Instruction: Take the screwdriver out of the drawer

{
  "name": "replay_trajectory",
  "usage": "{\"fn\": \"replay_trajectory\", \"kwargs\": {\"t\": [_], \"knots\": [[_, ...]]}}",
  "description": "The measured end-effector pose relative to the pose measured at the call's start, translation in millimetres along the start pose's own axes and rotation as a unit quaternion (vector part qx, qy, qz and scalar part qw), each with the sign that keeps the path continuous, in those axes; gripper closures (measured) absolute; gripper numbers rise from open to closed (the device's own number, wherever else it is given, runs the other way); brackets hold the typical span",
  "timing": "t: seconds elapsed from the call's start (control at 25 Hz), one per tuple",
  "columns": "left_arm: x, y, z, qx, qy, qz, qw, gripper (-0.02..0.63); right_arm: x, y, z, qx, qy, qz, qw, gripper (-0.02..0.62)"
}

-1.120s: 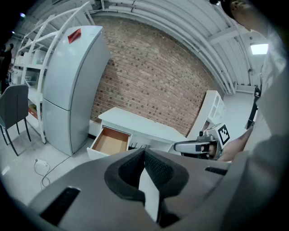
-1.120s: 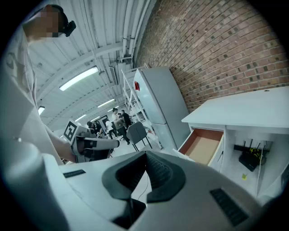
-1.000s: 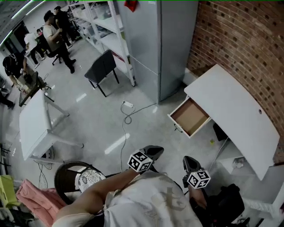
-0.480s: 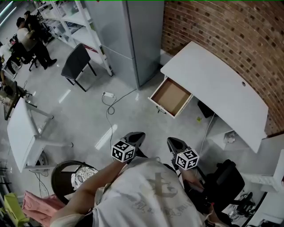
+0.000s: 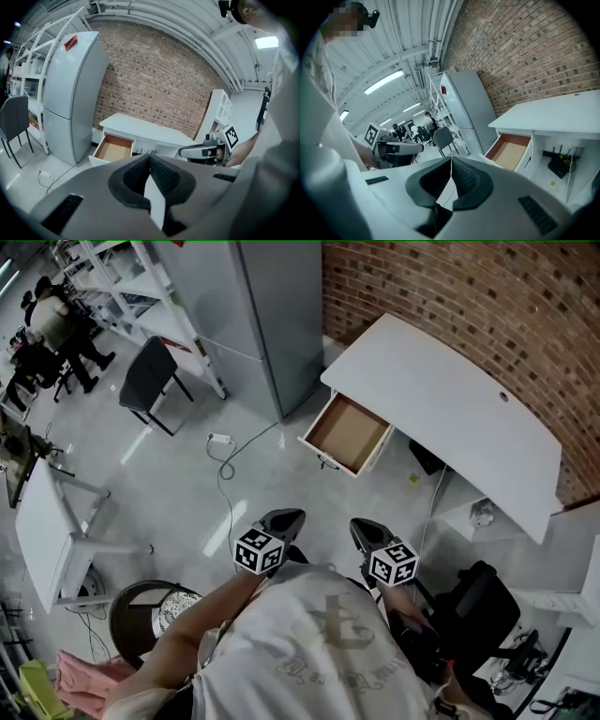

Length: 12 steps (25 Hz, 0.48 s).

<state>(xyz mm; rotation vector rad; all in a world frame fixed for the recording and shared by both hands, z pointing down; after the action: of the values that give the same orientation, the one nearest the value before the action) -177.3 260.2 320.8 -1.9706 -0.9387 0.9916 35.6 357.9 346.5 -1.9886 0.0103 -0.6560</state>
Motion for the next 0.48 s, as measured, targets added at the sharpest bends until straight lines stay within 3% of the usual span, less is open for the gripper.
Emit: {"fn": "replay_trajectory", "kwargs": {"t": [0.48], "knots": [[19, 4, -12, -0.019, -0.003, -0.013, 0.9997, 0.584, 16, -6, 21, 0.012, -0.009, -0.023, 1.000, 0.572]]}}
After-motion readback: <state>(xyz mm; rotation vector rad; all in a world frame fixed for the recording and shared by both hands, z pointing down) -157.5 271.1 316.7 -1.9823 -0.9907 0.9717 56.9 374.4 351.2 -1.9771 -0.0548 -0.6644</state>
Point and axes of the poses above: the fingertips, and each gripper's own axes: z backward along the fingers, x to its right, y out of its top, the point moved 8 cm from there along z, backward along the fingers
